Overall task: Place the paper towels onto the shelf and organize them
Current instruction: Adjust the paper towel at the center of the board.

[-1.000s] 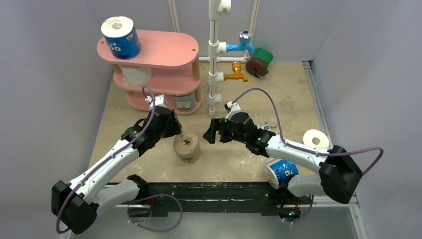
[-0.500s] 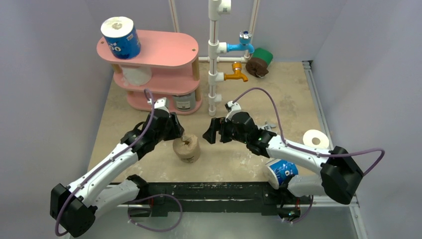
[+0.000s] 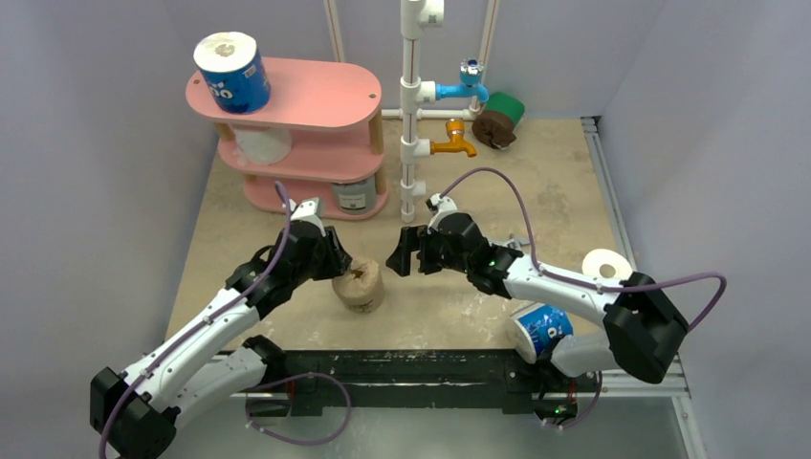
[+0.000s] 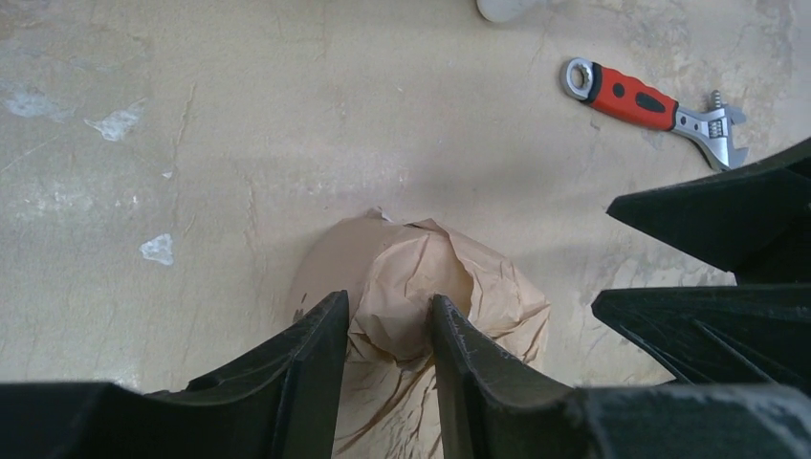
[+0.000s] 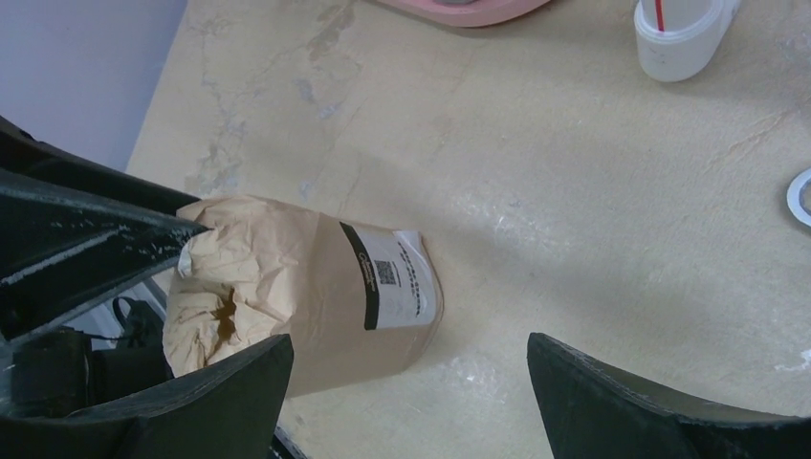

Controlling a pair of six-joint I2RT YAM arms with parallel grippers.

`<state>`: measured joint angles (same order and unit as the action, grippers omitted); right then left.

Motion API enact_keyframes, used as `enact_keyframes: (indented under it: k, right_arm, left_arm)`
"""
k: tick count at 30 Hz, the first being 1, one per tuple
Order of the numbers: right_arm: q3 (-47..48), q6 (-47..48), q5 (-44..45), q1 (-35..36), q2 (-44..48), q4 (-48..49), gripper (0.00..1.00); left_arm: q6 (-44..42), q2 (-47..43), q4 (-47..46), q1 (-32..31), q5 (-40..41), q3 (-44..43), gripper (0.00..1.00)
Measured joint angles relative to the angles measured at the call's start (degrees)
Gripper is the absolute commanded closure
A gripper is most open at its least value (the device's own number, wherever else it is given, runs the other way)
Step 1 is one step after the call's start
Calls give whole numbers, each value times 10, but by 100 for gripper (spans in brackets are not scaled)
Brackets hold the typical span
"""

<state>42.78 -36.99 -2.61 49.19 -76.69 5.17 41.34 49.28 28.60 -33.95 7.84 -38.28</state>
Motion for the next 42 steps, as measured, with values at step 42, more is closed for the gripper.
enact_keyframes:
  k: [42]
  right_arm:
    - [146, 27, 5, 52, -138, -48, 9]
  left_arm:
    - [-2, 7, -31, -15, -12, 23, 66]
